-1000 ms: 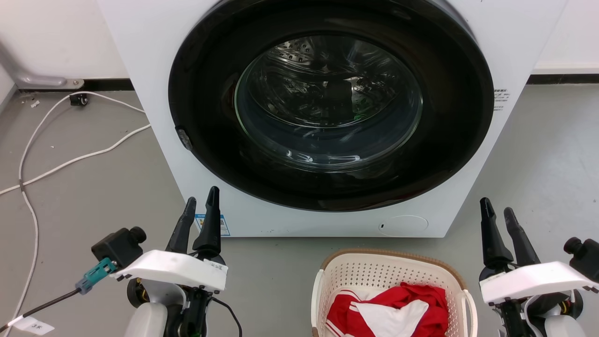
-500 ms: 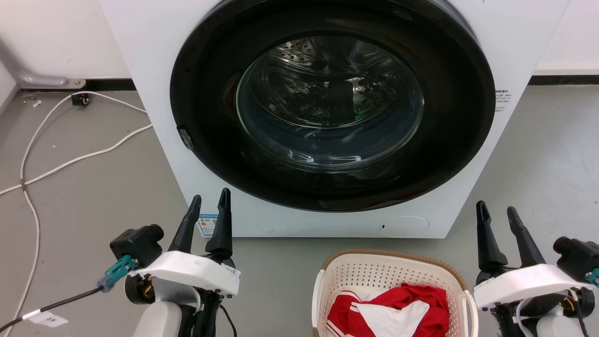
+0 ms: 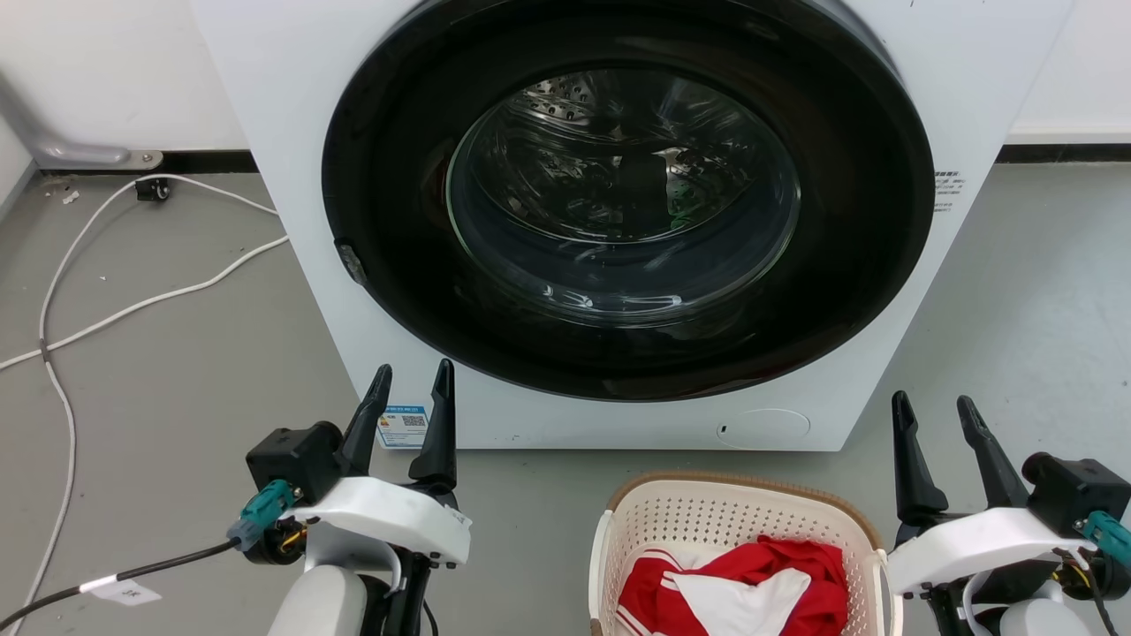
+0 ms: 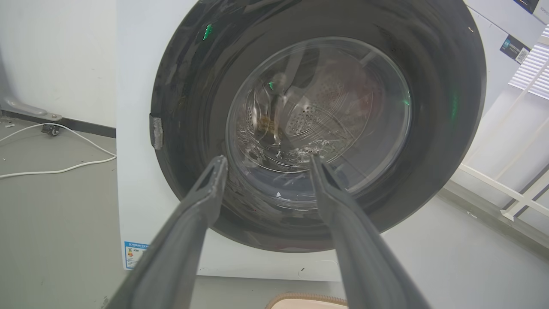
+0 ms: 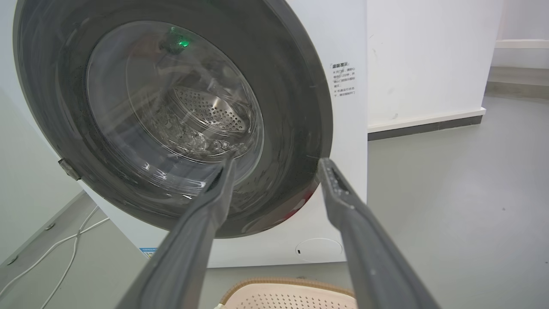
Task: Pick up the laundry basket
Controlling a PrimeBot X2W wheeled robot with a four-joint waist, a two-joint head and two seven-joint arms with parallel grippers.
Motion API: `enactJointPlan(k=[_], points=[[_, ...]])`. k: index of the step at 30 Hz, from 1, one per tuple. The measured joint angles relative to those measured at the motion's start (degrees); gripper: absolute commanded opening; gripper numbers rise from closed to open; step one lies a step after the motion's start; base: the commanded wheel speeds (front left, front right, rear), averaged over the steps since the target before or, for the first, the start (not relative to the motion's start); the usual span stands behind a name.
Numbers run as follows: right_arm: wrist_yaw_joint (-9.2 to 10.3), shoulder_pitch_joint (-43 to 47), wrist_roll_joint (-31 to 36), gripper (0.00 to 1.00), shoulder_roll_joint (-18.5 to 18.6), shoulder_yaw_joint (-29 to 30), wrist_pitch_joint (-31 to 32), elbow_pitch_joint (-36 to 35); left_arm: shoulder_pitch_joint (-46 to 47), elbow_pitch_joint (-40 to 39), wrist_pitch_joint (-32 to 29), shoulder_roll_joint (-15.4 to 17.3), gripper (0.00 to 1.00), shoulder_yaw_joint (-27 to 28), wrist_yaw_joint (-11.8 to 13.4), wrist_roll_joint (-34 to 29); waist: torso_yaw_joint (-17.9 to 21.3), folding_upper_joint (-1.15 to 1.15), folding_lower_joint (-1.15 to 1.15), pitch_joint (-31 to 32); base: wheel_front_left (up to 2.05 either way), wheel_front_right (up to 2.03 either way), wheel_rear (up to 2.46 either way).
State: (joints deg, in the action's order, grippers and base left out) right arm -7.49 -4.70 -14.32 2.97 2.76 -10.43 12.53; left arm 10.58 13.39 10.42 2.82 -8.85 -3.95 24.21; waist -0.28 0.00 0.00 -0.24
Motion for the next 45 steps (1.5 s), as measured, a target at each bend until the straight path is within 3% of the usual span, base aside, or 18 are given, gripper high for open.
enactJointPlan(k=[31,45], points=[[-0.01,-1.21,16.13,1.00,0.00,1.24,-3.69,4.33,0.51,2.48,3.74,0.02,1.00,-1.94,1.49,-15.61,-0.16,0.00,0.00,0.04,0.00,0.00,0.00],[-0.01,-1.48,17.38,1.00,0.00,1.21,-4.65,5.28,0.49,1.90,4.58,0.03,1.00,-1.77,1.29,-15.91,-0.03,0.00,0.00,-0.02,0.00,0.00,0.00]])
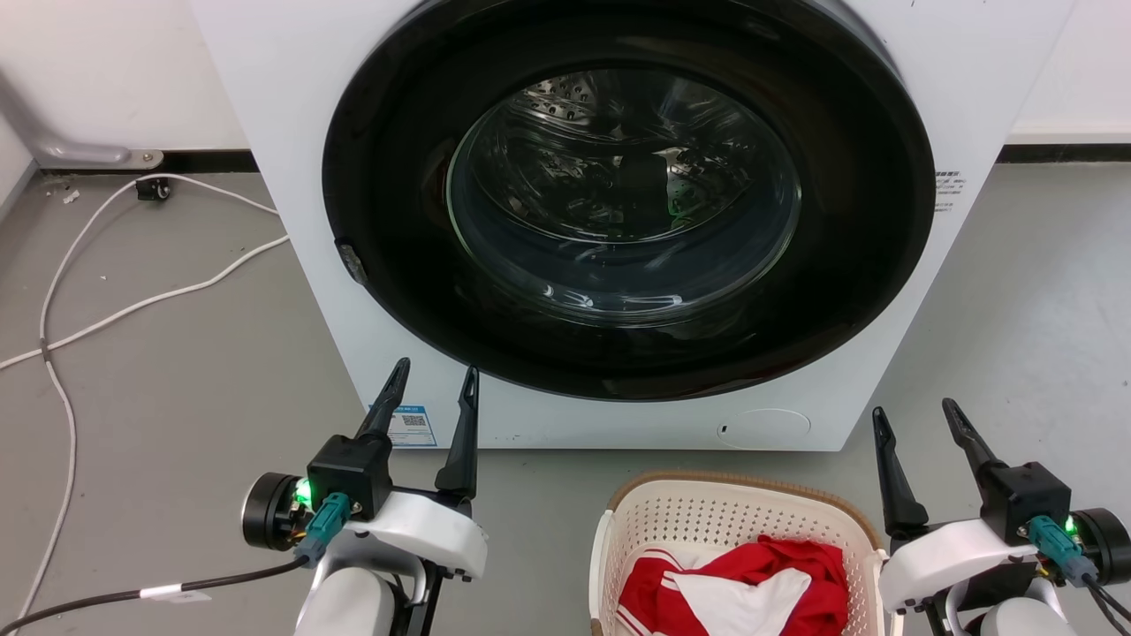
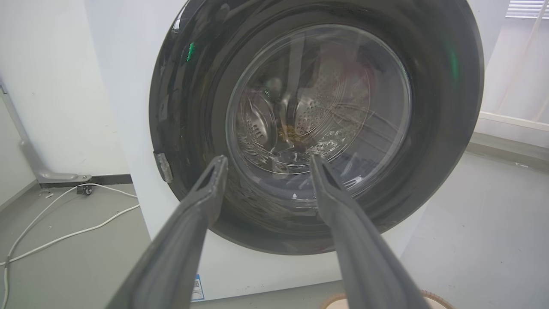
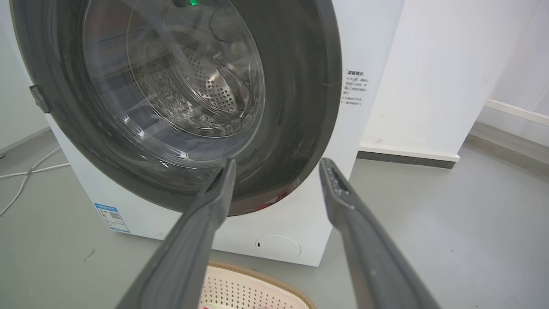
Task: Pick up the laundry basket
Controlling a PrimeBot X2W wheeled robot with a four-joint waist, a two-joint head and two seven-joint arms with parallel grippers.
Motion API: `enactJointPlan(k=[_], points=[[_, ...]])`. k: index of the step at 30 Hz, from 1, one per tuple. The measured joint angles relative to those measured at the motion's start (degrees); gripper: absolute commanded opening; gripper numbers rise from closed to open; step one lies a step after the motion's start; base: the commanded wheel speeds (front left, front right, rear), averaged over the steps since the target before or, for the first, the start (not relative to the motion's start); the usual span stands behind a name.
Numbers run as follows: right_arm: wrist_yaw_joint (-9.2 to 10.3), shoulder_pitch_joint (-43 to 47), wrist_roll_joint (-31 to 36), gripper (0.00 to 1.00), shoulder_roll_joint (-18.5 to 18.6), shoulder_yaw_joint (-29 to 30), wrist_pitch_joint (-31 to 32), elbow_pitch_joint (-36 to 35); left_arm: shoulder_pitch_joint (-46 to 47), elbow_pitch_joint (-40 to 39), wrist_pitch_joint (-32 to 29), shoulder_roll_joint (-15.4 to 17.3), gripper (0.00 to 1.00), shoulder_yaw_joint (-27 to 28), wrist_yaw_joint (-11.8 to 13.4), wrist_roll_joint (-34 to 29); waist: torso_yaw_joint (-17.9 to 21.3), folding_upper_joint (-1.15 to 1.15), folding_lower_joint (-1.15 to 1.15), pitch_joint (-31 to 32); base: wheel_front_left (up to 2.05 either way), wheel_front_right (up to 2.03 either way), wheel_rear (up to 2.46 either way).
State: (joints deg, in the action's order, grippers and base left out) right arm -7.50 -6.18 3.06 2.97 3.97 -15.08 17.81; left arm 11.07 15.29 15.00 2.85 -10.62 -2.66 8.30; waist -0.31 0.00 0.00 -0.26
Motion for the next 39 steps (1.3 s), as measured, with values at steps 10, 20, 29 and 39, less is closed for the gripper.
enactJointPlan(k=[10,20,29,39], points=[[0.00,-0.05,-0.58,1.00,0.00,0.18,-0.01,0.36,-0.07,0.03,0.00,-0.01,1.00,-0.09,0.14,0.34,-0.06,0.00,0.00,-0.04,0.00,0.00,0.00],[0.00,-1.60,-0.87,1.00,-0.01,2.14,0.08,1.15,1.61,1.64,0.07,0.00,1.00,-2.02,-0.13,-0.62,0.26,0.00,0.00,-2.69,0.00,0.00,0.00],[0.00,-4.00,-1.88,1.00,-0.02,3.20,0.15,4.19,4.03,5.58,0.07,0.00,1.00,-4.65,-0.38,0.08,1.64,0.00,0.00,-7.37,0.00,0.00,0.00],[-0.01,-8.13,-3.03,1.00,-0.03,4.46,0.00,10.81,8.34,15.13,0.07,0.00,1.00,-7.71,-0.44,1.53,3.78,0.00,0.01,-14.34,0.00,0.00,0.00]])
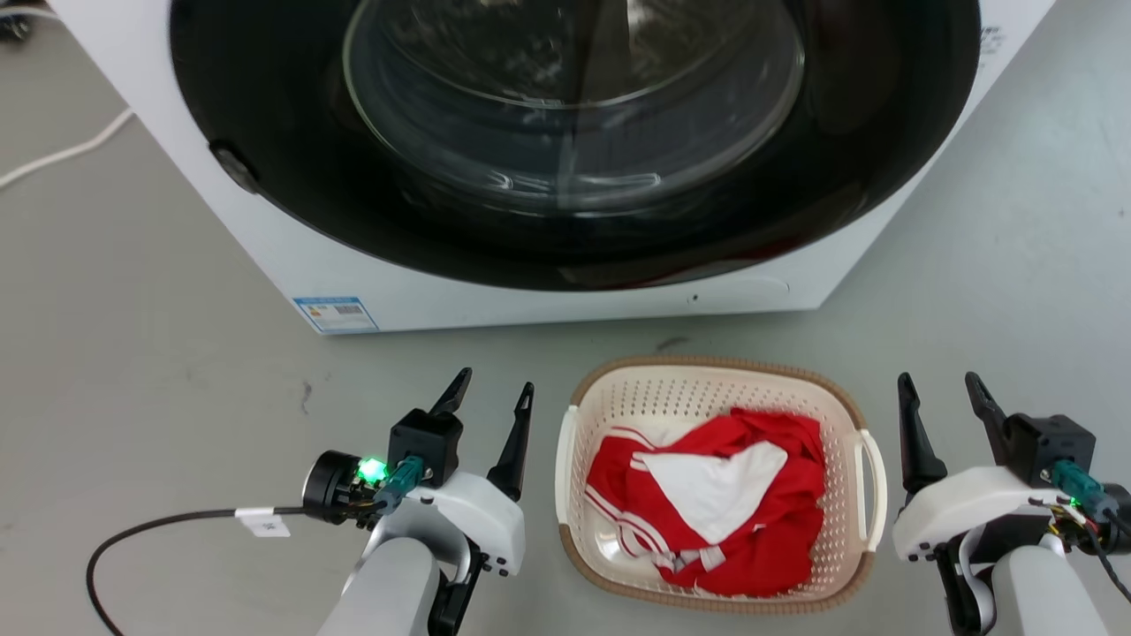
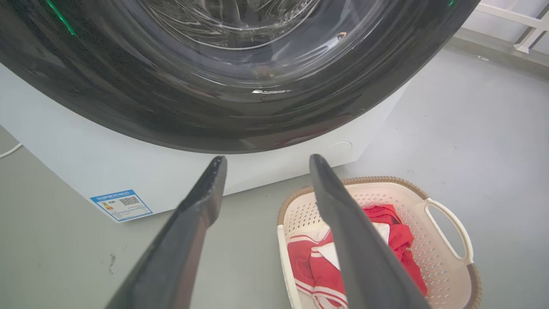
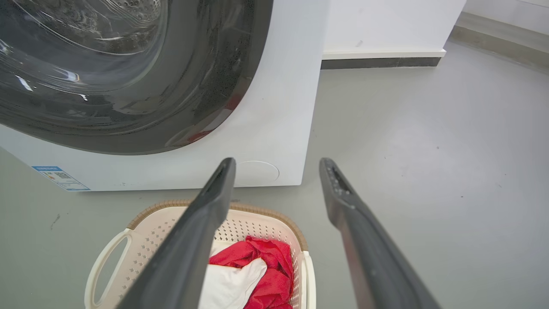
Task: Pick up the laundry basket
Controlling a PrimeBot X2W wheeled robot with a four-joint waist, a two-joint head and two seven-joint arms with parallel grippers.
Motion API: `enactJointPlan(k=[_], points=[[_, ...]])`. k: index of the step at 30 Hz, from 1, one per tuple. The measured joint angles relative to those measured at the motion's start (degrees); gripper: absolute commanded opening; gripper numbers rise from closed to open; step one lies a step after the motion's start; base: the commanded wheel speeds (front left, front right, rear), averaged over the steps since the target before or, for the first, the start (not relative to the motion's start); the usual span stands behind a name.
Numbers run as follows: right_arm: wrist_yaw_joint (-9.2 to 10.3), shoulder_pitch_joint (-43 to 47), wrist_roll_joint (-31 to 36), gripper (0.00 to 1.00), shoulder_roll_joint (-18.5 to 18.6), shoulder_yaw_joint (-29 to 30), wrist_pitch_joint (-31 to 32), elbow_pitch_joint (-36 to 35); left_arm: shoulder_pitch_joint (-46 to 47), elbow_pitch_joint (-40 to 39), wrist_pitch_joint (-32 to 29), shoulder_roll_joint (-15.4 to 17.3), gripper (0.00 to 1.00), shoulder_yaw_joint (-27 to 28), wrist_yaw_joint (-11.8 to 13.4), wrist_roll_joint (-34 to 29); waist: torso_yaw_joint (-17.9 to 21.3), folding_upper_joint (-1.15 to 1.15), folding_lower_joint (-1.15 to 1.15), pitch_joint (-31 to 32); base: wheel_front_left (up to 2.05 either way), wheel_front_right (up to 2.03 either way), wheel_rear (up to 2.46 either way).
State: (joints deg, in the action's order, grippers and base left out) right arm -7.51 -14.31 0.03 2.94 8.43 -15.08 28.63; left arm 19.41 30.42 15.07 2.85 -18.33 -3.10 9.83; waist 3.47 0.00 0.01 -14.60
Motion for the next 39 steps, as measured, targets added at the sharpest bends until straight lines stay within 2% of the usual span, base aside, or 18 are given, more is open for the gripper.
enactJointPlan(k=[11,24,29,30,39], points=[[0.01,-7.23,-1.13,1.00,0.01,0.85,0.00,9.56,8.10,13.55,0.00,-0.05,1.00,-4.28,-1.21,2.16,2.76,0.00,0.01,-8.81,0.00,0.00,0.00],[0.01,-17.38,-3.83,1.00,-0.01,-1.23,-0.01,24.36,18.80,30.61,-0.36,-0.03,1.00,-10.00,-1.96,7.72,5.96,0.00,0.00,-17.59,0.00,0.00,0.00],[0.00,-21.69,-4.54,1.00,-0.01,-2.15,-0.01,29.92,23.18,34.23,-1.24,-0.04,1.00,-11.31,-1.86,9.69,6.89,0.00,0.00,-20.86,0.00,0.00,0.00],[0.00,-24.56,-4.74,1.00,-0.01,-2.85,-0.02,33.08,25.68,35.63,-1.30,-0.01,1.00,-11.89,-1.69,10.57,7.32,0.00,0.00,-22.95,0.00,0.00,0.00],[0.00,-30.99,-4.77,1.00,-0.02,-3.43,-0.01,40.79,31.57,38.46,-2.08,-0.01,1.00,-14.07,-1.37,12.65,8.15,-0.01,0.00,-28.13,0.00,0.00,0.00]])
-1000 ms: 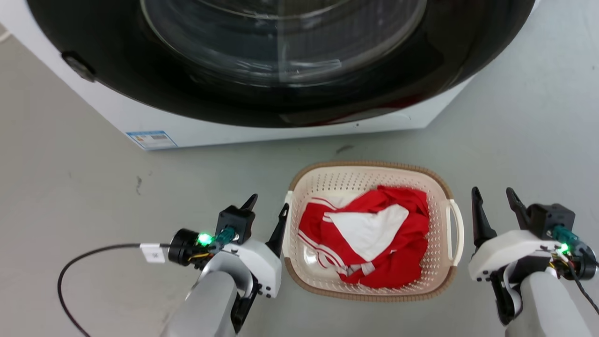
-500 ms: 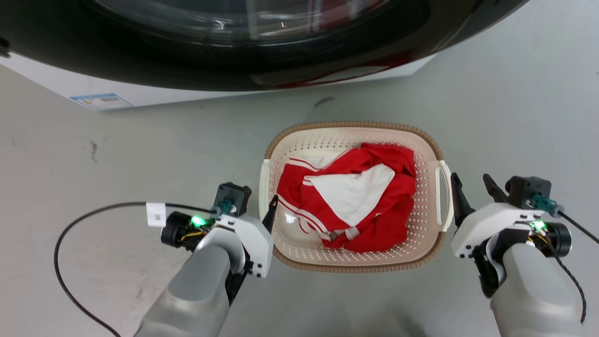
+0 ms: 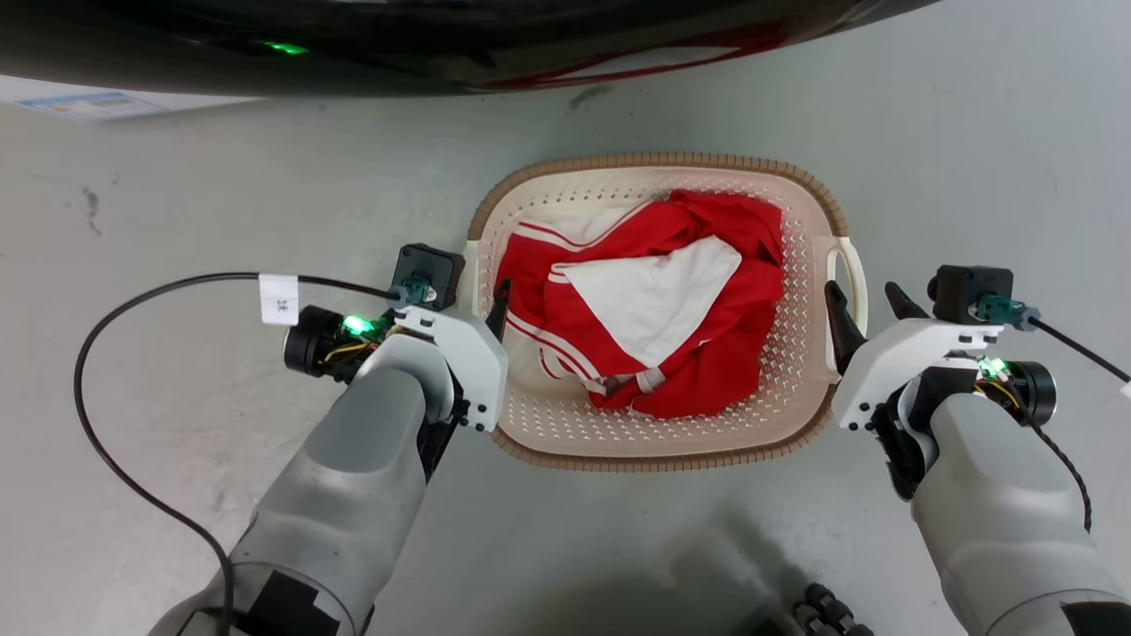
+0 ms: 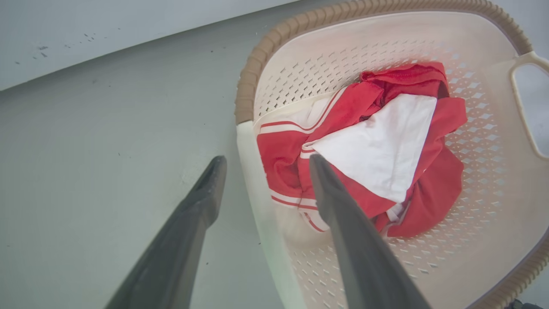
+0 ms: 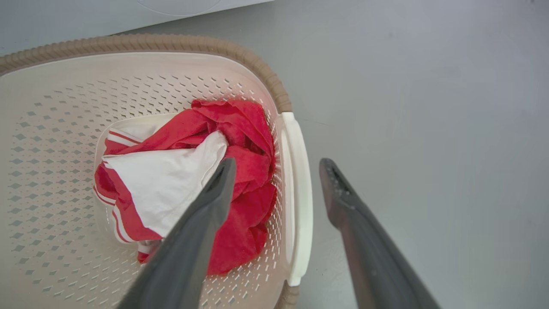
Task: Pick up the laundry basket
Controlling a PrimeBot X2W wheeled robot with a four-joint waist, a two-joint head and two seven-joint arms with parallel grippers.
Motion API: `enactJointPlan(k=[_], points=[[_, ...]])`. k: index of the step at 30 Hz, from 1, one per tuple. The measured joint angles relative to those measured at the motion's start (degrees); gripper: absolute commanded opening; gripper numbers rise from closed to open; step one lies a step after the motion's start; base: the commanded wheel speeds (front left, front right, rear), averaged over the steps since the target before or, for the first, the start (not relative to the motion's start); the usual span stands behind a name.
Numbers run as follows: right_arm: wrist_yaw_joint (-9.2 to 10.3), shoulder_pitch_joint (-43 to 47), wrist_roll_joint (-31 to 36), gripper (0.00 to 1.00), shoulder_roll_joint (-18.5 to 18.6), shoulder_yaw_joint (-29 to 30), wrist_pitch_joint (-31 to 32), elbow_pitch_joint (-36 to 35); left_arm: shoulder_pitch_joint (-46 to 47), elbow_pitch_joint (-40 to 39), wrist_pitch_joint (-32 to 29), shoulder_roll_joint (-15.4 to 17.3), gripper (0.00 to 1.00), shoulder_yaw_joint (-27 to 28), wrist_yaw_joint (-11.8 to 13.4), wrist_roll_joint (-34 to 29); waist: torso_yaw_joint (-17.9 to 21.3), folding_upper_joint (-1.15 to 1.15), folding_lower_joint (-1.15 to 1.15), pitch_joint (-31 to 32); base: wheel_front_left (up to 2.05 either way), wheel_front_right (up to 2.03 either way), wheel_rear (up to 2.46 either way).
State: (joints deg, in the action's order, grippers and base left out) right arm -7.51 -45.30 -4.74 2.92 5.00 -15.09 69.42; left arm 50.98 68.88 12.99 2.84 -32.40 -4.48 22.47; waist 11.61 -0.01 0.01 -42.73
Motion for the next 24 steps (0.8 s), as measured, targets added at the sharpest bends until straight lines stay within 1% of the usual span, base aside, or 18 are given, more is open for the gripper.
enactJointPlan(k=[8,14,24], points=[[0.00,-2.99,-0.94,1.00,0.01,-1.07,0.04,3.12,3.21,1.42,-1.45,-0.01,1.00,-2.10,0.45,1.49,0.55,0.00,0.00,-3.17,0.00,0.00,0.00],[0.01,-4.64,-2.45,1.00,0.01,-2.67,1.67,4.03,5.66,2.22,-2.34,0.00,1.00,-3.13,0.99,2.19,0.73,0.00,0.00,-5.92,0.00,0.00,0.00],[0.01,-6.11,-7.53,1.00,0.02,-5.99,3.47,4.39,8.73,3.19,-3.09,0.01,1.00,-5.10,1.12,2.54,0.61,0.00,-0.01,-9.62,0.00,0.00,0.00]])
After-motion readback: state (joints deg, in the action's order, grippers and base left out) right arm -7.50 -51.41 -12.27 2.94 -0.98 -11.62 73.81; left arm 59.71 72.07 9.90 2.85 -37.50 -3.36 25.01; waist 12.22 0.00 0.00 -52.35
